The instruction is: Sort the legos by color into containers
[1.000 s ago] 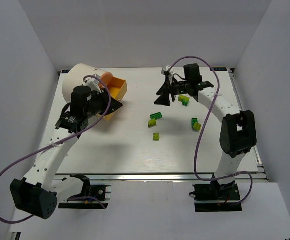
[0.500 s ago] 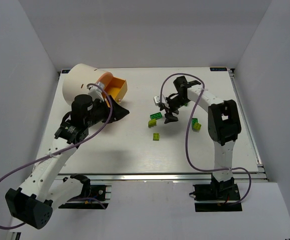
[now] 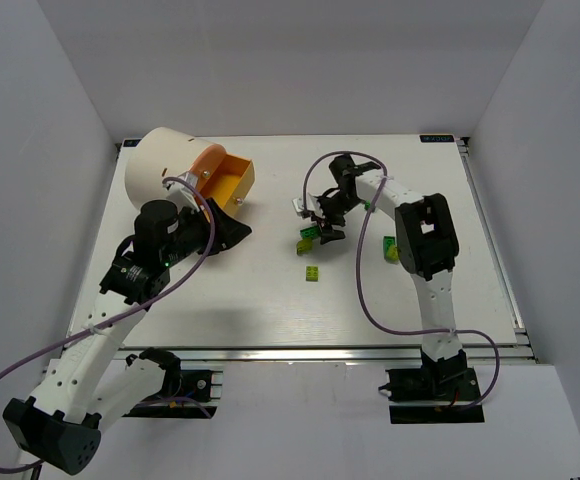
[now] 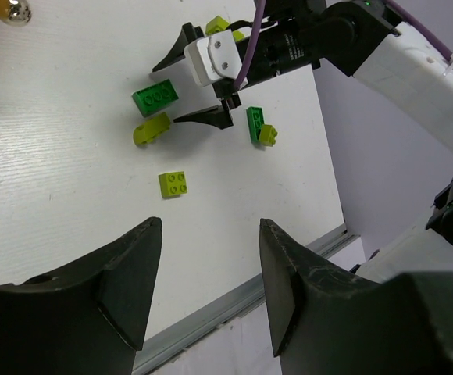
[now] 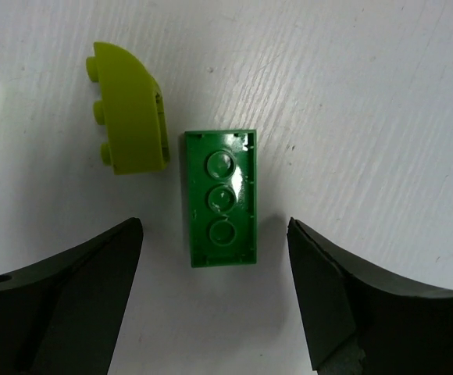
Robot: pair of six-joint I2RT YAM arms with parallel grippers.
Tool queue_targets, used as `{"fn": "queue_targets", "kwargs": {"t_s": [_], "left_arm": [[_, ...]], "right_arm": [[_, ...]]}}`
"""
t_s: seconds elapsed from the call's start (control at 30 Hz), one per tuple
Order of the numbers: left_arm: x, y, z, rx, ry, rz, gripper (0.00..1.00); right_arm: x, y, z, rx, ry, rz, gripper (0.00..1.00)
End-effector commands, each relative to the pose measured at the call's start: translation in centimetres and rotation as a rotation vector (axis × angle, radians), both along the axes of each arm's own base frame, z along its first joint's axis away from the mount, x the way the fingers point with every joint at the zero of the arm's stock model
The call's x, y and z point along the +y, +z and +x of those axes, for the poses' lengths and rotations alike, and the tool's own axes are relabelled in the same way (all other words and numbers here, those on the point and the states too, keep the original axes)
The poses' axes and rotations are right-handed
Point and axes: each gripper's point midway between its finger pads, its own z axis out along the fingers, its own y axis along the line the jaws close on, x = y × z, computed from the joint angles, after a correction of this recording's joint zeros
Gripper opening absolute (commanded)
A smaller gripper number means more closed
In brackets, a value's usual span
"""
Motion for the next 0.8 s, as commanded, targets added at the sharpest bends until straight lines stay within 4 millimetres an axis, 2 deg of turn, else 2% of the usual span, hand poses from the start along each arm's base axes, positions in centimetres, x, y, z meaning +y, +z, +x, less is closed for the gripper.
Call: {"fn": "queue_targets", "kwargs": {"t_s": [0.0,0.1,0.13,0.17,0.27,0.3,0.33,0.47,0.53,0.6,0.63,0.73,0.77], "left_arm": [[0.4,0.6,-0.1,-0.008,0.023,0.006,0.63],[0.6,0.8,-0.2,-0.009,0.028,0.011,0.63],[0.6,1.0,-0.2,-0.013,0.031,0.010,0.63],[0.7,1.0,-0.3,-0.014,0.032,0.009,0.63],[0.9,1.3,-0.6,-0.018,0.038,0.007,0.63],[1.0,1.3,-0.6,-0.020,0.044,0.009,0.63],[1.1,1.4,-0.8,-0.020,0.044,0.009,0.63],[1.6,1.8,-1.3,-0.030,0.059,0.009,0.63],[1.8,1.8,-1.6,-0.030,0.065,0.009,0.63],[2.0,2.1,-2.0,-0.039,0.066,0.007,0.63],[2.1,2.0,-2.1,-0.036,0.068,0.008,0.63],[2.5,2.3,-2.5,-0.050,0.080,0.006,0.63],[2.6,2.5,-2.6,-0.057,0.084,0.005,0.63]], "right_arm": [[0.8,0.2,0.5,-0.016,0.019,-0.002,0.79],[0.7,-0.4,0.5,-0.003,0.024,-0.022,0.74],[0.5,-0.7,0.6,0.011,0.017,-0.035,0.68],[0.6,-0.7,0.8,0.008,0.018,-0.035,0.68],[0.2,-1.1,0.8,0.030,0.014,-0.062,0.51],[0.0,-1.2,0.5,0.045,0.017,-0.069,0.43],[-0.3,-1.2,0.6,0.046,0.011,-0.076,0.39],[-1.0,-1.1,0.4,0.056,-0.019,-0.098,0.31],[-0.9,-0.7,1.2,0.054,-0.094,-0.097,0.27],[-0.3,1.0,2.7,0.025,-0.174,-0.062,0.22],[0.4,2.2,4.1,-0.013,-0.211,-0.019,0.21],[2.6,8.0,6.2,-0.082,-0.314,0.112,0.18],[3.6,10.3,6.2,-0.113,-0.313,0.155,0.18]]}}
